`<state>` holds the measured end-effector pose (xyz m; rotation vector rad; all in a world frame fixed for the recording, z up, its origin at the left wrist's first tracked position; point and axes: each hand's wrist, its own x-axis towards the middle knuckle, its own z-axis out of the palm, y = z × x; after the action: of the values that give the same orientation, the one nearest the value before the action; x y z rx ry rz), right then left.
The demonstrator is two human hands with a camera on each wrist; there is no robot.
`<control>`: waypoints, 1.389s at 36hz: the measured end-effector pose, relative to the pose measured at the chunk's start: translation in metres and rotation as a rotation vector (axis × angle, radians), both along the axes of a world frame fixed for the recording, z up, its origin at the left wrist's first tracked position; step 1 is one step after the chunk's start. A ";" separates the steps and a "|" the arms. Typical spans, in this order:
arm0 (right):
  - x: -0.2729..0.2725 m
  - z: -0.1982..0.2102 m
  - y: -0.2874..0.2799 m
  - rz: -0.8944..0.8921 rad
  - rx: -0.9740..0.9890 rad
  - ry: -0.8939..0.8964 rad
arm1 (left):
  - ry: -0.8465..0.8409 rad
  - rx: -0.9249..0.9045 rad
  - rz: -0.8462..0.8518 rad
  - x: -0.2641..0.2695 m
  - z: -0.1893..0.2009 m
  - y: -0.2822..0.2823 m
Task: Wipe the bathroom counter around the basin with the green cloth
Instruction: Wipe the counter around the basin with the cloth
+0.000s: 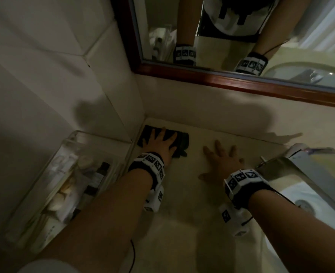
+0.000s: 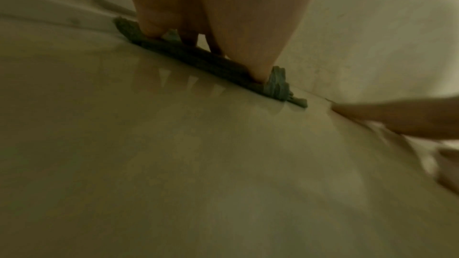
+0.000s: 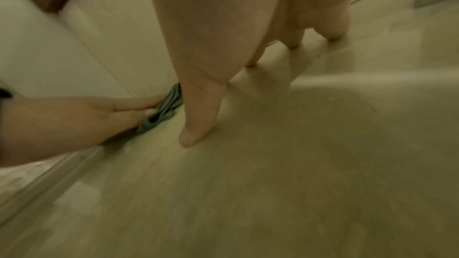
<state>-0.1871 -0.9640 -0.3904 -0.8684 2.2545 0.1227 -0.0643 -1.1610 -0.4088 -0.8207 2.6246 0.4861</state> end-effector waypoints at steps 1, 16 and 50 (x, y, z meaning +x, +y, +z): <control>0.000 0.000 0.001 0.005 -0.001 -0.004 | -0.007 0.004 0.000 -0.003 0.001 -0.002; -0.004 -0.002 -0.001 0.009 0.014 -0.002 | 0.066 -0.028 -0.027 0.037 -0.002 0.019; -0.002 0.001 0.002 0.021 -0.032 0.018 | 0.122 -0.075 -0.038 -0.004 -0.012 0.028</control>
<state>-0.1893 -0.9625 -0.3891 -0.9115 2.2698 0.1053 -0.0687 -1.1333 -0.4204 -0.7858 2.7804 0.4432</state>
